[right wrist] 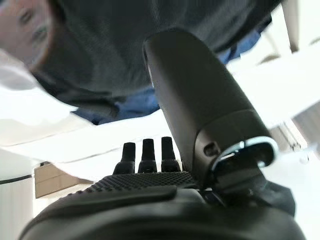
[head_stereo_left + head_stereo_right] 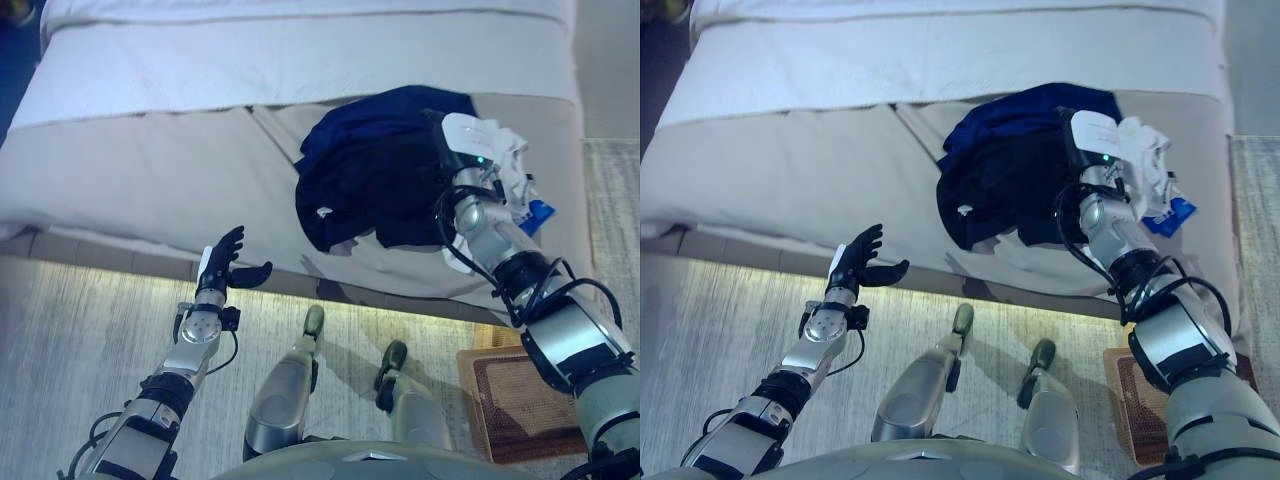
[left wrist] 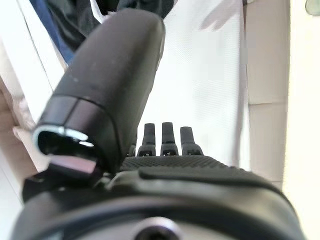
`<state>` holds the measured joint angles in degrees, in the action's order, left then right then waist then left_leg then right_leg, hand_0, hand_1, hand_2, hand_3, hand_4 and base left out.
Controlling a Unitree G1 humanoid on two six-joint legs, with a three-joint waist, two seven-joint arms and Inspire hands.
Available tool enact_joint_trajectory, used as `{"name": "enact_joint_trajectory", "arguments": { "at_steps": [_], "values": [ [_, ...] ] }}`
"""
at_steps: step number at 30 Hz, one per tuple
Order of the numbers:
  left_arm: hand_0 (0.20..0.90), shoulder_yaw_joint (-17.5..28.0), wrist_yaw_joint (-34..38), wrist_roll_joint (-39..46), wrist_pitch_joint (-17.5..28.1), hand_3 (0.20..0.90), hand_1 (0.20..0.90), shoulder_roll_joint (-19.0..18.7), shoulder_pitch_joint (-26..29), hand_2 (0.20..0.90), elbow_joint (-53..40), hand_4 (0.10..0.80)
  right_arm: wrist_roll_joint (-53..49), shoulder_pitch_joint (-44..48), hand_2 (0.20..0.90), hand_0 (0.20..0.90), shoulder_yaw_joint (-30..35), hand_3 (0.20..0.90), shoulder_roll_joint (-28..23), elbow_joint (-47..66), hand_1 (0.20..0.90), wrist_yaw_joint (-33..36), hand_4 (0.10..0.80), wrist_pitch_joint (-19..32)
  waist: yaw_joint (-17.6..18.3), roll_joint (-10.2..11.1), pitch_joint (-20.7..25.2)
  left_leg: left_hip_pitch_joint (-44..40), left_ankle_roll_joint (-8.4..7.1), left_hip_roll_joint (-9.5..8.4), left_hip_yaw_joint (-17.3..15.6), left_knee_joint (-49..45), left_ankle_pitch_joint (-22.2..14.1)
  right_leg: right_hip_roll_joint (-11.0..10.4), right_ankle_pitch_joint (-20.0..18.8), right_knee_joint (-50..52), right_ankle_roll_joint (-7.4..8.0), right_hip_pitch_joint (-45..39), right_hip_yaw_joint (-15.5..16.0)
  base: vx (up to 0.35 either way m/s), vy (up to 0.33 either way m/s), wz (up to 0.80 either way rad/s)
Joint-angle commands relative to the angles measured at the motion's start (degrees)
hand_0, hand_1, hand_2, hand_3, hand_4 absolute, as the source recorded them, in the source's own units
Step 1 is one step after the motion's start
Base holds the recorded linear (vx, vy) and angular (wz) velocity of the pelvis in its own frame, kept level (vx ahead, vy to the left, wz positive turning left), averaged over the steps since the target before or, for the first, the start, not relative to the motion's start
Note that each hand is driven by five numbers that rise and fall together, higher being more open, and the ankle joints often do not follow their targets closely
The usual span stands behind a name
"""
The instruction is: Pick up the clothes from the bed and place them into the basket
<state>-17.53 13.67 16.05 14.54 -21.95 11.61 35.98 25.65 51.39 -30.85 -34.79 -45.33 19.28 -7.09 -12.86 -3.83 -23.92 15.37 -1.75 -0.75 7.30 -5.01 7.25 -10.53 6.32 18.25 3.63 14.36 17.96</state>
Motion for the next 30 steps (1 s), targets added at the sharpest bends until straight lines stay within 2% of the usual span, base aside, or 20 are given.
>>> {"name": "enact_joint_trajectory", "arguments": {
  "at_steps": [1,2,3,8,15,22,24,25,30],
  "values": [
    [0.900,0.02,1.66,3.06,6.36,0.900,0.900,-2.32,-2.30,0.900,-7.49,0.800,-0.13,7.68,0.900,0.900,-3.25,0.900,-3.57,1.79,0.900,1.45,0.800,-0.61,-1.28,0.31,1.36,3.29,0.80,-1.09,-4.85,-10.34,-9.50,-0.79,0.70,3.41,-2.64,1.53,1.32,-0.020,0.038,0.27],
    [0.900,-0.67,2.23,3.28,7.03,0.900,0.900,-2.25,-2.47,0.900,-8.66,0.800,0.20,9.15,0.900,0.900,-3.69,0.900,-3.12,0.14,0.900,1.10,0.800,-1.03,-2.05,-0.24,0.36,4.55,0.97,-1.53,-4.37,-11.26,-9.44,-1.58,1.14,5.39,-2.95,2.95,2.07,0.050,0.005,0.21],
    [0.900,-1.00,2.42,3.52,7.30,0.900,0.900,-2.23,-2.52,0.900,-9.08,0.800,0.10,9.73,0.900,0.900,-3.98,0.900,-2.53,-0.74,0.900,0.96,0.800,-1.28,-2.48,-0.34,-0.17,4.54,0.82,-1.79,-4.08,-12.08,-10.86,-1.92,2.85,7.16,-2.64,3.33,1.80,0.055,0.001,0.11],
    [0.900,-2.37,2.87,4.13,7.55,0.900,0.900,-2.46,-1.97,0.900,-11.74,0.800,-0.15,11.47,0.900,0.900,-4.88,0.900,-0.20,-3.73,0.900,-1.20,0.800,-2.26,-3.92,-1.30,-2.68,7.79,1.36,-2.99,-3.65,-15.24,-11.43,-3.68,4.29,11.90,-3.19,6.38,3.12,-0.003,0.014,0.25],
    [0.900,-3.98,3.60,4.25,7.15,0.900,0.900,-2.60,-1.36,0.900,-14.29,0.800,0.32,11.39,0.900,0.900,-5.44,0.900,2.45,-7.44,0.900,-2.78,0.800,-3.90,-4.60,-2.42,-5.67,10.89,2.18,-3.90,-3.67,-18.96,-12.21,-4.68,5.45,15.81,-3.72,8.71,3.28,-0.014,0.009,0.06],
    [0.900,-5.90,3.42,3.61,6.59,0.900,0.900,-3.39,-1.85,0.900,-17.24,0.800,-1.08,13.81,0.900,0.900,-5.24,0.900,1.96,-9.12,0.900,-1.65,0.800,-4.61,-5.10,-3.54,-5.88,14.43,2.61,-4.26,-4.11,-20.69,-12.12,-5.21,5.45,18.09,-3.62,12.03,3.23,-0.020,0.007,0.04],
    [0.900,-5.99,3.36,3.70,6.48,0.900,0.900,-3.68,-1.92,0.900,-17.76,0.800,-1.98,14.29,0.432,0.432,-5.04,0.354,1.54,-9.03,0.432,-0.44,0.254,-4.24,-5.09,-3.59,-5.88,14.91,2.71,-4.37,-4.19,-21.23,-12.37,-5.33,5.62,18.67,-3.56,12.49,3.08,-0.044,0.001,0.06],
    [0.900,-6.07,3.50,3.70,6.48,0.900,0.900,-3.66,-1.93,0.900,-17.83,0.800,-2.07,14.47,0.300,0.300,-4.98,0.200,1.33,-8.74,0.300,-0.20,0.100,-4.26,-5.00,-3.56,-5.88,14.94,2.72,-4.42,-4.22,-21.49,-12.53,-5.31,5.69,18.83,-3.60,12.54,2.93,-0.033,0.008,0.03],
    [0.900,-6.22,3.59,3.39,5.77,0.900,0.900,-3.54,-1.98,0.900,-18.07,0.800,-3.07,13.78,0.300,0.300,-4.71,0.200,0.24,-6.81,0.300,0.92,0.100,-4.53,-4.27,-3.18,-5.88,13.72,2.73,-4.32,-4.55,-22.42,-13.49,-4.84,5.82,18.58,-3.92,11.19,2.59,-0.013,0.005,0.00]
  ]
}}
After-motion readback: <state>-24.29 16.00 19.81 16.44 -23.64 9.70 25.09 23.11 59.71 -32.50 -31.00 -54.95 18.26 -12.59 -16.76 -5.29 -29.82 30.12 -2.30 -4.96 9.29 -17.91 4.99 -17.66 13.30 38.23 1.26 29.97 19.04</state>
